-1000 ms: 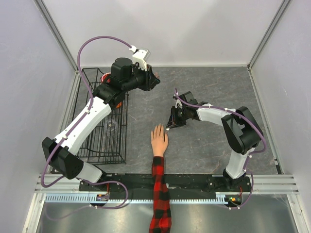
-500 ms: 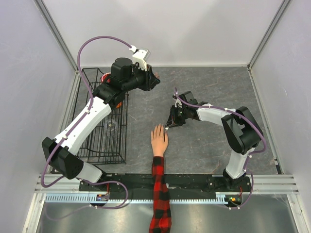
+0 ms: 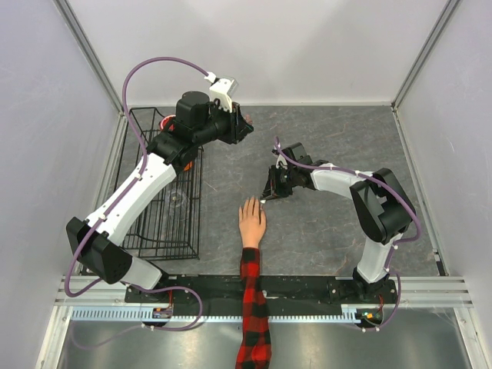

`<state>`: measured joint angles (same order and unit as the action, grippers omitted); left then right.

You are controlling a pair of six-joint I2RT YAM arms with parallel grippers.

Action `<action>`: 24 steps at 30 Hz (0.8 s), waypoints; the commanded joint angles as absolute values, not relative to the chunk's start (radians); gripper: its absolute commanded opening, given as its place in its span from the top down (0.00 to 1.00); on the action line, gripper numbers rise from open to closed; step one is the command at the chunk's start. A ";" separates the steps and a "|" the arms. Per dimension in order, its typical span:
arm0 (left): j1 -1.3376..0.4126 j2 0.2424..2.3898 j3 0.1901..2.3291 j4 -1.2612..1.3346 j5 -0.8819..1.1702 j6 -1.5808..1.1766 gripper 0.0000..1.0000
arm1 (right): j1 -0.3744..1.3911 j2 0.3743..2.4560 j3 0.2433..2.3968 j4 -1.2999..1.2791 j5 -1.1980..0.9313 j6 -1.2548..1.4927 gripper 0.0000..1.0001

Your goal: Paint the nails

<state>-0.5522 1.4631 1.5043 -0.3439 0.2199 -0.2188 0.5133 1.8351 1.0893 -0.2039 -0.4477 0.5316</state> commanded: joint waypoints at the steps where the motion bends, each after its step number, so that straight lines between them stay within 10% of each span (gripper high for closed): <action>1: -0.549 1.430 1.511 -0.324 0.235 -0.232 0.98 | 0.517 1.839 1.112 -0.201 -0.451 0.538 1.00; 24: -0.549 1.420 1.503 -0.324 0.230 -0.225 0.98 | 0.517 1.779 1.065 -0.233 -0.454 0.525 1.00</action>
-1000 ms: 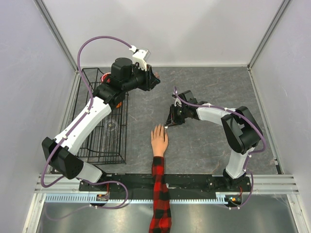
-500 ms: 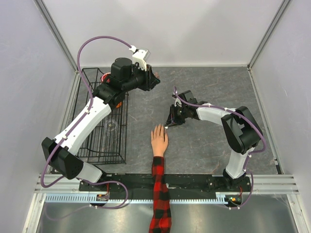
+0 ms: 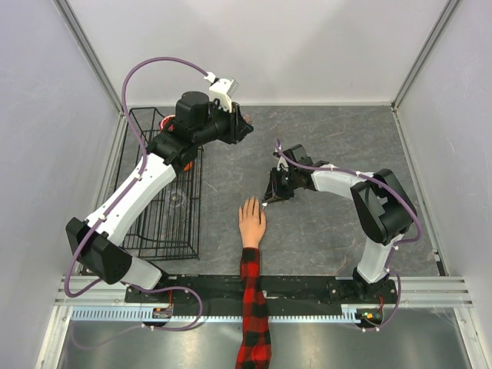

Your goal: Paint the nails

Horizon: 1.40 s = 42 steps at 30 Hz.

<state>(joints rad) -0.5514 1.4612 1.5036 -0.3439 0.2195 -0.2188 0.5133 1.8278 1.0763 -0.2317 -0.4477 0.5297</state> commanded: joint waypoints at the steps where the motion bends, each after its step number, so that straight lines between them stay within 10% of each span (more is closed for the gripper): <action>1: -0.549 1.420 1.503 -0.324 0.232 -0.229 0.98 | 0.517 1.778 1.063 -0.233 -0.454 0.525 1.00; 42: -0.549 1.416 1.494 -0.316 0.236 -0.242 0.98 | 0.518 1.778 1.069 -0.250 -0.420 0.517 1.00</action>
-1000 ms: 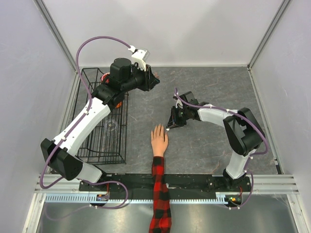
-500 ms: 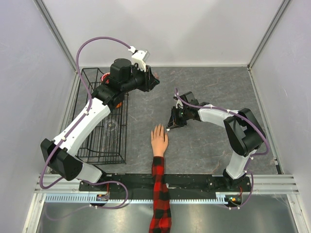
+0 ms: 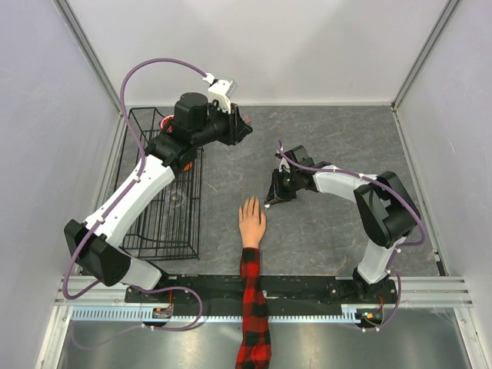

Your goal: Paint the nails

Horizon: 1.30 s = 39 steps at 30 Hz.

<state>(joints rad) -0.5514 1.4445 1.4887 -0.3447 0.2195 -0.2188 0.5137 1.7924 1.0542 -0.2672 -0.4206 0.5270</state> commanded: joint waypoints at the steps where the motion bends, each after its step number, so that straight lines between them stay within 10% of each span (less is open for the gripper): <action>1: -0.549 1.416 1.494 -0.316 0.236 -0.242 0.98 | 0.518 1.778 1.069 -0.242 -0.423 0.520 1.00; 39: -0.540 1.422 1.503 -0.322 0.241 -0.229 0.98 | 0.522 1.838 1.149 -0.219 -0.420 0.535 1.00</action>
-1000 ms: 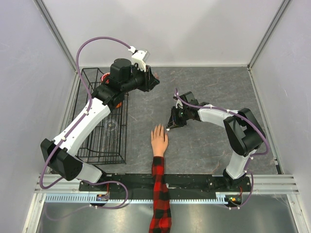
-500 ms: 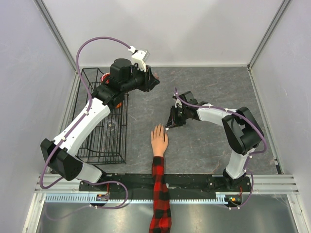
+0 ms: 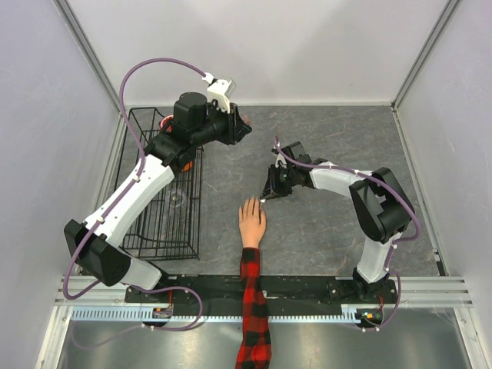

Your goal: Paint the nails

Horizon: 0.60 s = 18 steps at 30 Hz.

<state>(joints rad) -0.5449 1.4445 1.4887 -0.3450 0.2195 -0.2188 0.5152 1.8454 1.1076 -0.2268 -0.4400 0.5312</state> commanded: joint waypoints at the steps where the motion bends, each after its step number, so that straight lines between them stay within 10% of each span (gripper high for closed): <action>1: -0.540 1.422 1.506 -0.321 0.242 -0.229 0.98 | 0.523 1.833 1.146 -0.227 -0.420 0.534 1.00; 18: -0.540 1.411 1.493 -0.318 0.244 -0.239 0.98 | 0.523 1.752 1.069 -0.275 -0.416 0.512 1.00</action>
